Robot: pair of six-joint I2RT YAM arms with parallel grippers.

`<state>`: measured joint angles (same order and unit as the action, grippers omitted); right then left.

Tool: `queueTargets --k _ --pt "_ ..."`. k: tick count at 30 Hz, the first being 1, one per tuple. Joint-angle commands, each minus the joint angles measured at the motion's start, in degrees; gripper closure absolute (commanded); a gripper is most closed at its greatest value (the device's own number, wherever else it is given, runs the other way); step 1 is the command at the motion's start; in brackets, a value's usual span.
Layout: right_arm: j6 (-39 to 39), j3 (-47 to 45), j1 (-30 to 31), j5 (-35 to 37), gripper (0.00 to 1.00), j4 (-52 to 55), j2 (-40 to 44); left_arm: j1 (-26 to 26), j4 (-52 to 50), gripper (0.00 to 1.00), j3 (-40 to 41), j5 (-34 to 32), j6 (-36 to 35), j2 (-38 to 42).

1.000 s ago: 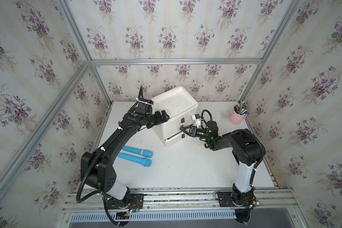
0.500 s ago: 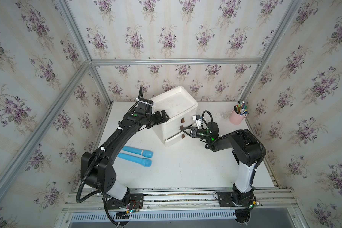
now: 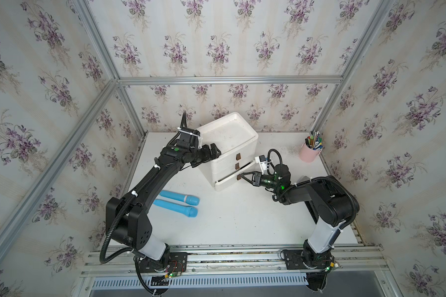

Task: Take the microphone out of the drawer
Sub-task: Open the drawer in the storage box.

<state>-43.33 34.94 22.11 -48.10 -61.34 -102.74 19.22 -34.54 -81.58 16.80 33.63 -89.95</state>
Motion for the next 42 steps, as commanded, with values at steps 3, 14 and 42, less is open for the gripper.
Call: queueTargets --k 3,14,42 --pt "1.97 4.49 -0.14 0.36 0.55 1.62 -3.09 -0.06 -7.73 0.01 0.63 -3.35 -0.58 -0.27" --pt "-4.04 10.31 -0.68 -3.51 0.38 -7.77 -12.29 -0.55 -7.82 0.01 1.44 -3.66 -1.04 0.93" --pt "-17.55 12.17 -0.58 -6.86 0.61 -25.4 -16.24 -0.77 -7.82 0.01 1.82 -3.18 -0.62 1.62"
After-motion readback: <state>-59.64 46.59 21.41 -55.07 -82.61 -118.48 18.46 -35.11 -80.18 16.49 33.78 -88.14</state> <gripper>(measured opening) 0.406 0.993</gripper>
